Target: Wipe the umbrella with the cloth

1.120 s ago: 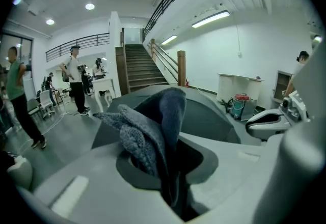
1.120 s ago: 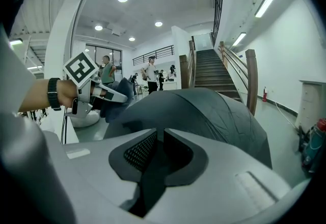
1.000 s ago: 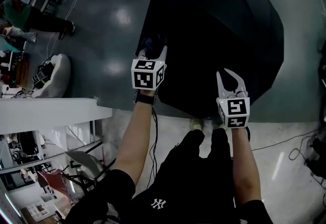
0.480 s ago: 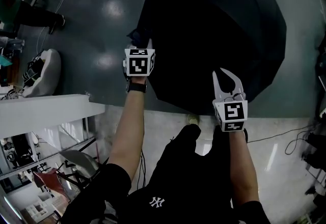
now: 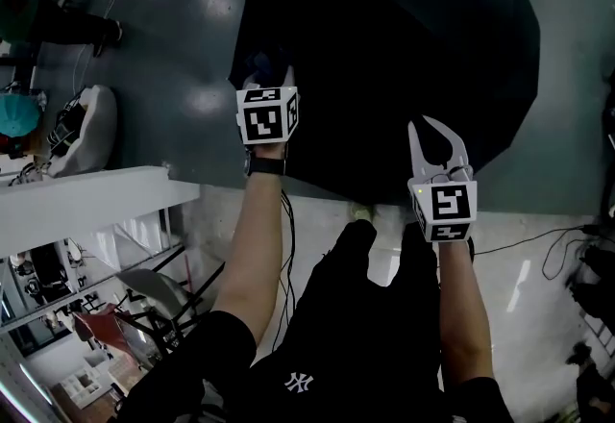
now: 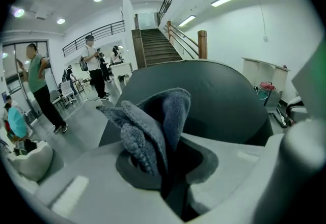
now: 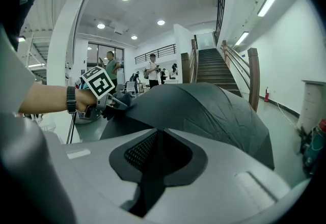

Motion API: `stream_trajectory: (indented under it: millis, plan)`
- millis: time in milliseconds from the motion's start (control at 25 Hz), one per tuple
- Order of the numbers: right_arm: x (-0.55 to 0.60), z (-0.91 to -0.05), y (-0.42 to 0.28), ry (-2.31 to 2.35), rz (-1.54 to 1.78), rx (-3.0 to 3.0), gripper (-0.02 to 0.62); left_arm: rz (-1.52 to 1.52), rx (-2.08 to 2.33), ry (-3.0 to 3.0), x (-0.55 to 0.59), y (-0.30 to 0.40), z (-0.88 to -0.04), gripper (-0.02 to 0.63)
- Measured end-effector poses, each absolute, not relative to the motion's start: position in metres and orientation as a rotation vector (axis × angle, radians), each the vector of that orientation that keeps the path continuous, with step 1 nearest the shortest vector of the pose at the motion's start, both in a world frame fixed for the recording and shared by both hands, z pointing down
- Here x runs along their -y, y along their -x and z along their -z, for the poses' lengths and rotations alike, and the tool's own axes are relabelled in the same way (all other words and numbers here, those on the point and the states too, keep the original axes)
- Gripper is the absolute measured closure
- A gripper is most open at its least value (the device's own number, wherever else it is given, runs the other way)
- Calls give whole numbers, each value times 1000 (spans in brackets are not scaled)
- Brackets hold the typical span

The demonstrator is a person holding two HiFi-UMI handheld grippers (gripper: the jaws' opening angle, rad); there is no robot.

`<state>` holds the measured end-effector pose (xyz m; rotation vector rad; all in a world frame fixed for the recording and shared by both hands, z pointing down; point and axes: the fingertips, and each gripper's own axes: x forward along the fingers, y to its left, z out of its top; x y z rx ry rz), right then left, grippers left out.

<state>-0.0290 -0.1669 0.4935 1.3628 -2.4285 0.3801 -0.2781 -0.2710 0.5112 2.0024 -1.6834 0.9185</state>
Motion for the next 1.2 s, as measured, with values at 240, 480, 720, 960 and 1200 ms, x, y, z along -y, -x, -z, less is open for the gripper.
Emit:
stream_trajectory:
  millis: [240,480,720,960,1200]
  plan:
    - [170,-499,9,-1352,-405,2445,540,-855,1687,-2021,263,237,-500,437]
    - [168,-499,-12,-1349,-415,2451,542,-867,1665,-2086,257,185,-491,436]
    - [170,-502,-34,-1347,-436,2452,543,-898,1655,-2165,254,134,-484,436]
    - [171,-504,-65,-1357,-453,2452,551,-918,1597,-2232,248,72,-485,436]
    - [175,-509,-91,-1370,-453,2448,565,-931,1512,-2302,244,14,-491,437]
